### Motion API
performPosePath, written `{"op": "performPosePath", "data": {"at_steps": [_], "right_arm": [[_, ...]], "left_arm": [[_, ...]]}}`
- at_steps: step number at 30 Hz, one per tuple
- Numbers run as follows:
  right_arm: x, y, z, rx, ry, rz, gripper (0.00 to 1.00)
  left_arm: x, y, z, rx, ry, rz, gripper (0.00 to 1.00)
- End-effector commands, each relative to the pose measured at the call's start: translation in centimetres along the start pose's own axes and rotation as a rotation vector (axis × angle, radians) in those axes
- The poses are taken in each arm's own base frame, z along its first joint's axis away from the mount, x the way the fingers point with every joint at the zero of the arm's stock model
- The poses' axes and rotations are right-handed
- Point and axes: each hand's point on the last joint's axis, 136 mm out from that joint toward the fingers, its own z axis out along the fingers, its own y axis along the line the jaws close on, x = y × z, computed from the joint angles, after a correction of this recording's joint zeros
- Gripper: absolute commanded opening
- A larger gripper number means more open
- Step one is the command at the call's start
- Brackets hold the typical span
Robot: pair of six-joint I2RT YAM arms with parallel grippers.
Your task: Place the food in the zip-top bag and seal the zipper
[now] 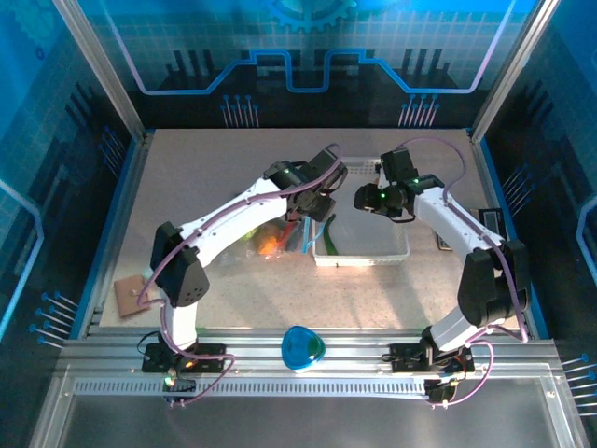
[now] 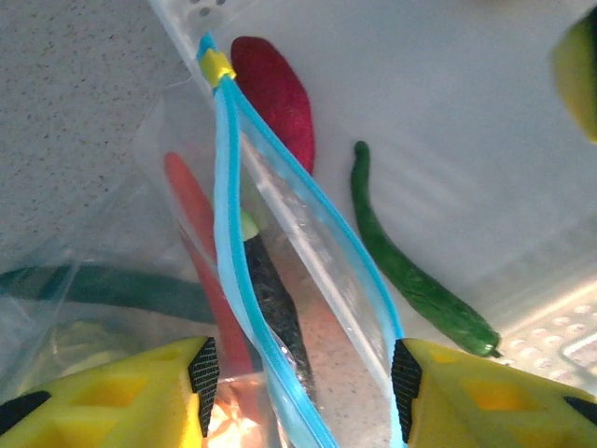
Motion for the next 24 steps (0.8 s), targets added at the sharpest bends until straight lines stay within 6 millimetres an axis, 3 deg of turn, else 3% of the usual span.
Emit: {"op": "performPosePath", "data": {"at_steps": [1, 5, 13, 17, 22, 24], "right_arm": [[-0.3, 0.0, -0.8, -0.031, -0.023, 0.0, 0.56], [-0.3, -0.2, -0.9, -0.046, -0.026, 0.009, 0.56], [-0.3, -0.4, -0.8, -0.062, -0.029, 0.02, 0.56], [-0.3, -0.1, -0.8, -0.075, -0.029, 0.02, 0.56], [-0.6, 0.1, -0.8, -0.08, -0.031, 0.017, 0.56], [-0.5, 0.1, -0.7, -0.079, -0.028, 0.016, 0.55]], "left_arm": [[0.4, 1.8, -0.2, -0.116, 0.047, 0.031, 0.54], [0.7, 2.8, 0.8, -0.208, 0.086, 0.063, 0.51], [0.7, 2.6, 2.1, -0.224, 0.111, 0.09, 0.39], [0.2, 3.1, 1.3, -0.247, 0.09, 0.085, 0.29], [0.0, 4.0, -0.4, -0.267, 0.063, 0.086, 0.26], [0.1, 4.2, -0.7, -0.261, 0.049, 0.085, 0.08]]}}
